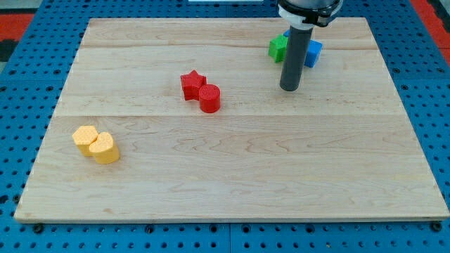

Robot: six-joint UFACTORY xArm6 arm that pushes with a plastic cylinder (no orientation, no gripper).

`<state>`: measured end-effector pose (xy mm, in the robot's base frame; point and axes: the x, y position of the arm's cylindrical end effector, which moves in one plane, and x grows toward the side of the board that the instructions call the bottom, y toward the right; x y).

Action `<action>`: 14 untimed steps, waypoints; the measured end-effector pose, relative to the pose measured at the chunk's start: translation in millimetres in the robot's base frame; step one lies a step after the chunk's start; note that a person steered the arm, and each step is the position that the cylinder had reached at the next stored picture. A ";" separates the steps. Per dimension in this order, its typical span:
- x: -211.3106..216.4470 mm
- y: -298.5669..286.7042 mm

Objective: Move the yellow hexagon towards center

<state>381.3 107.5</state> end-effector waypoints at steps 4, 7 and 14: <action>-32.3 -146.6; 11.0 -203.2; 108.6 -273.0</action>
<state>489.9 -165.4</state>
